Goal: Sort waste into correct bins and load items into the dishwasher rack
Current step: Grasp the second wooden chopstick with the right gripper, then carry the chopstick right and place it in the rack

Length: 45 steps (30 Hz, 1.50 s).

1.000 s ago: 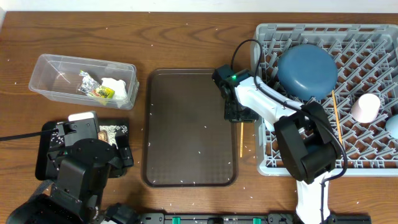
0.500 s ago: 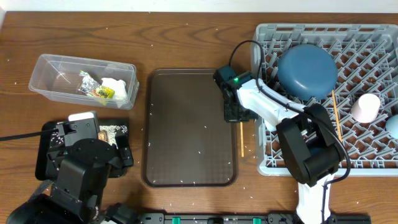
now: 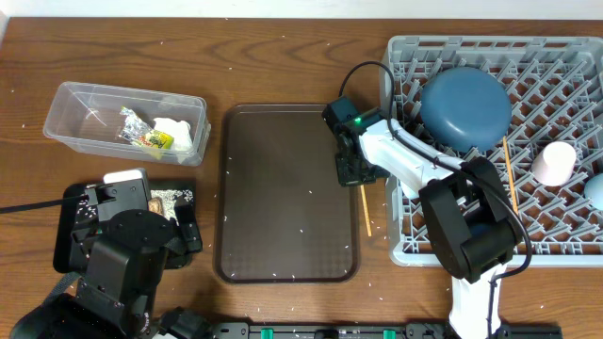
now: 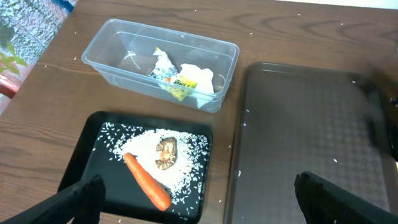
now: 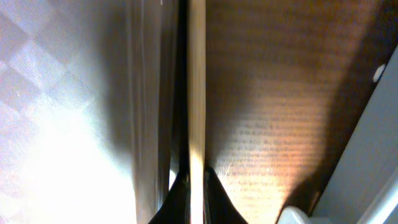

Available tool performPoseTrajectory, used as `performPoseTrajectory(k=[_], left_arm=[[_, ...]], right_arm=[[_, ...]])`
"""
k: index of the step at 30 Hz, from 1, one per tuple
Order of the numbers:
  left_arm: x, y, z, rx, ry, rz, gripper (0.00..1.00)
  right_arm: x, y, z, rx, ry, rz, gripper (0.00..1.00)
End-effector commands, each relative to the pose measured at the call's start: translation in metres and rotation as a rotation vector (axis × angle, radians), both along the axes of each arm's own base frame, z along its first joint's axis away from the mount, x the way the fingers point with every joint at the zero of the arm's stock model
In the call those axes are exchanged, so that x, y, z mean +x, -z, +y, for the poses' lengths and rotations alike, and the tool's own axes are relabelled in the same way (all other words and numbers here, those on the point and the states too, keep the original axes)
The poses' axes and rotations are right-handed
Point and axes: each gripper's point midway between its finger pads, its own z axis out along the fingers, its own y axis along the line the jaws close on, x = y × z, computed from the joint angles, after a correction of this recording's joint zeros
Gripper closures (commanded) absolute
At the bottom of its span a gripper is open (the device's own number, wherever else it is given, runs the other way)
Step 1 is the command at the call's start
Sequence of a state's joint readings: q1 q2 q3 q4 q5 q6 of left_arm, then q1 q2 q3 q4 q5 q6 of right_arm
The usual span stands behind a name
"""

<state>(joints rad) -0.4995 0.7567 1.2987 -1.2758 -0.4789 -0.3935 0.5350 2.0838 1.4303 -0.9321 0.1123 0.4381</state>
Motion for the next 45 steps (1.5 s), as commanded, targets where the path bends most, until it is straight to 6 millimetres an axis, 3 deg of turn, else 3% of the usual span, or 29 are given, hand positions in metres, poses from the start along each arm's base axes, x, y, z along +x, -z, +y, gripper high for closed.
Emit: performPoseTrajectory(k=[1,5,11,16,19,23,27,33,39,45], left_arm=[[0.0,-0.005,0.004,0.001,-0.023,-0.018,0.02],[0.0,-0.005,0.004,0.001,-0.023,-0.018,0.02],[0.0,-0.005,0.004,0.002,-0.023,-0.018,0.02],[0.0,-0.005,0.004,0.002,-0.023,-0.018,0.02],[0.0,-0.005,0.004,0.001,-0.023,-0.018,0.02],[0.0,-0.005,0.004,0.001,-0.023,-0.018,0.02],[0.0,-0.005,0.004,0.002,-0.023,-0.018,0.02],[0.0,-0.005,0.004,0.001,-0.023,-0.018,0.02],[0.0,-0.005,0.004,0.001,-0.023,-0.018,0.02],[0.0,-0.005,0.004,0.002,-0.023,-0.018,0.02]], right_arm=[[0.005,-0.016,0.0,-0.006,-0.022,-0.022,0.99],[0.015,-0.059,0.006,0.037,-0.036,-0.094,0.99],[0.019,-0.101,0.006,0.078,-0.045,-0.187,0.99],[0.024,-0.141,-0.01,0.065,-0.02,-0.299,0.99],[0.026,-0.164,-0.037,0.033,-0.009,-0.347,0.99],[0.03,-0.186,-0.095,-0.03,0.053,-0.377,0.99],[0.037,-0.194,-0.158,-0.084,0.098,-0.378,0.99],[0.045,-0.201,-0.237,-0.227,-0.007,-0.362,0.99],[0.046,-0.206,-0.282,-0.333,-0.02,-0.354,0.99],[0.046,-0.191,-0.295,-0.294,0.013,-0.335,0.99]])
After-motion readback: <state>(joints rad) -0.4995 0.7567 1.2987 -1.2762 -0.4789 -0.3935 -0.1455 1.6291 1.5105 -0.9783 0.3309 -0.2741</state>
